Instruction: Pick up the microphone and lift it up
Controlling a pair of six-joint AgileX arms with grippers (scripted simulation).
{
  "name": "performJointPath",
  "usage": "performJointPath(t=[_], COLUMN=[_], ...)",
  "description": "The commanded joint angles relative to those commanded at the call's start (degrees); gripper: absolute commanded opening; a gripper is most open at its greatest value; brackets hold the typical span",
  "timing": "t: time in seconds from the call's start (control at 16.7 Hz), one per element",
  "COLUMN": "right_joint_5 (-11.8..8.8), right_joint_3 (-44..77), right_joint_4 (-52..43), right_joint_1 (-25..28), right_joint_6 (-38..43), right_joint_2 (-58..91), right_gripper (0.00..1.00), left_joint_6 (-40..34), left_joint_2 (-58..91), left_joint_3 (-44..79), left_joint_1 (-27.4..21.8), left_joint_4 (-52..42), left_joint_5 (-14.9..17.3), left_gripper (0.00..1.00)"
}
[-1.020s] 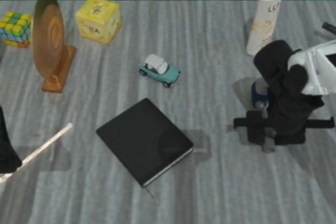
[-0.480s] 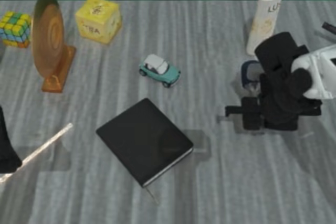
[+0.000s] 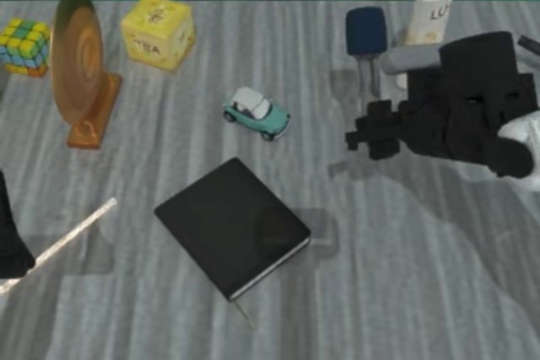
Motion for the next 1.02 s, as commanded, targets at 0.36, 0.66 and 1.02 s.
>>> performJointPath(t=[0.36, 0.66, 1.02], right_joint_5=[-7.8, -11.1, -11.0], right_joint_3=[-7.6, -10.5, -10.3], right_joint_4=[27.8, 37.8, 37.9], right_joint_1=[-0.3, -0.5, -0.2], right_joint_6=[-7.8, -11.4, -11.4], right_joint_2=[-7.7, -12.3, -12.2], right_gripper=[0.0, 0.0, 0.0], left_joint_6=[0.0, 0.0, 0.0], left_joint_2=[0.0, 0.0, 0.0], left_joint_3=[0.0, 0.0, 0.0], left_joint_1=[0.0, 0.0, 0.0], left_joint_4=[0.0, 0.0, 0.0], left_joint_5=[0.0, 0.0, 0.0], left_gripper=[1.0, 1.0, 1.0])
